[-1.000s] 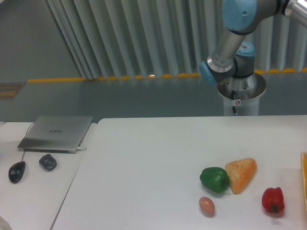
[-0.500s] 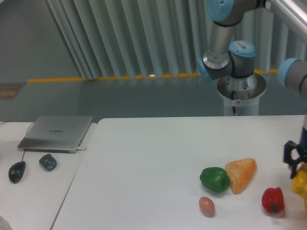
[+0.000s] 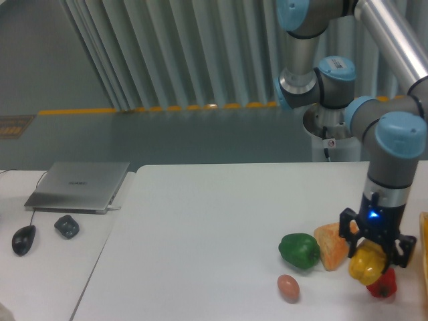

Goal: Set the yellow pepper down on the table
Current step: 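Lower the gripper holding the yellow pepper toward the table, then set the yellow pepper on the table beside the red pepper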

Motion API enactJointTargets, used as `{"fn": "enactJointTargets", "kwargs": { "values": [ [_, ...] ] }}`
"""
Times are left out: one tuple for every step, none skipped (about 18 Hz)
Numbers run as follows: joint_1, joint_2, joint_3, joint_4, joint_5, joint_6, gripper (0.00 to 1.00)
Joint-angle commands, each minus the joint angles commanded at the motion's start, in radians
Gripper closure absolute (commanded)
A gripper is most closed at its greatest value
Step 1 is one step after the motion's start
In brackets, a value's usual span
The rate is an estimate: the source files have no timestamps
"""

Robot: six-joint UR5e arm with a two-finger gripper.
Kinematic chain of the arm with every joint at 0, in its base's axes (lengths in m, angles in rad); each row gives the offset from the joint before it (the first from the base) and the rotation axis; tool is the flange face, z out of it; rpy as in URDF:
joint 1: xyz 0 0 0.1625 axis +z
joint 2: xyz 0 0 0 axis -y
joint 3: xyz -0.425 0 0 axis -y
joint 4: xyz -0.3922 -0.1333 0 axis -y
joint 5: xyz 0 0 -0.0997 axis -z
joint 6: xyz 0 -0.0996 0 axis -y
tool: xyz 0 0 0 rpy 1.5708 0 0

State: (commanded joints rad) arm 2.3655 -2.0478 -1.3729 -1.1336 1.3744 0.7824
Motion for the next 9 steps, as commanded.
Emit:
{"fn": "enactJointTargets", "kwargs": {
  "values": [
    [-0.015,-0.011,-0.005,0.002,0.002,-0.006,0.4],
    [-0.026,-0.02,-0.012,0.015,0.003,-0.008,0.4],
    [-0.041,-0.035,-0.017,0.049,0.021,-0.018,0.4],
    [-0.049,-0.043,-0.017,0.06,0.034,-0.034,0.4],
    [-0.054,-0.049,-0.017,0.063,0.037,-0.043,0.39],
    [-0.054,-0.055,-0.017,0.063,0.038,-0.043,0.39],
    [-0.054,-0.058,-0.018,0.061,0.047,-0.043,0.39],
    [-0.055,-0.063,-0.023,0.061,0.061,-0.042,0.39],
    [-0.055,-0.063,-0.034,0.063,0.07,-0.035,0.39]
  ]
}}
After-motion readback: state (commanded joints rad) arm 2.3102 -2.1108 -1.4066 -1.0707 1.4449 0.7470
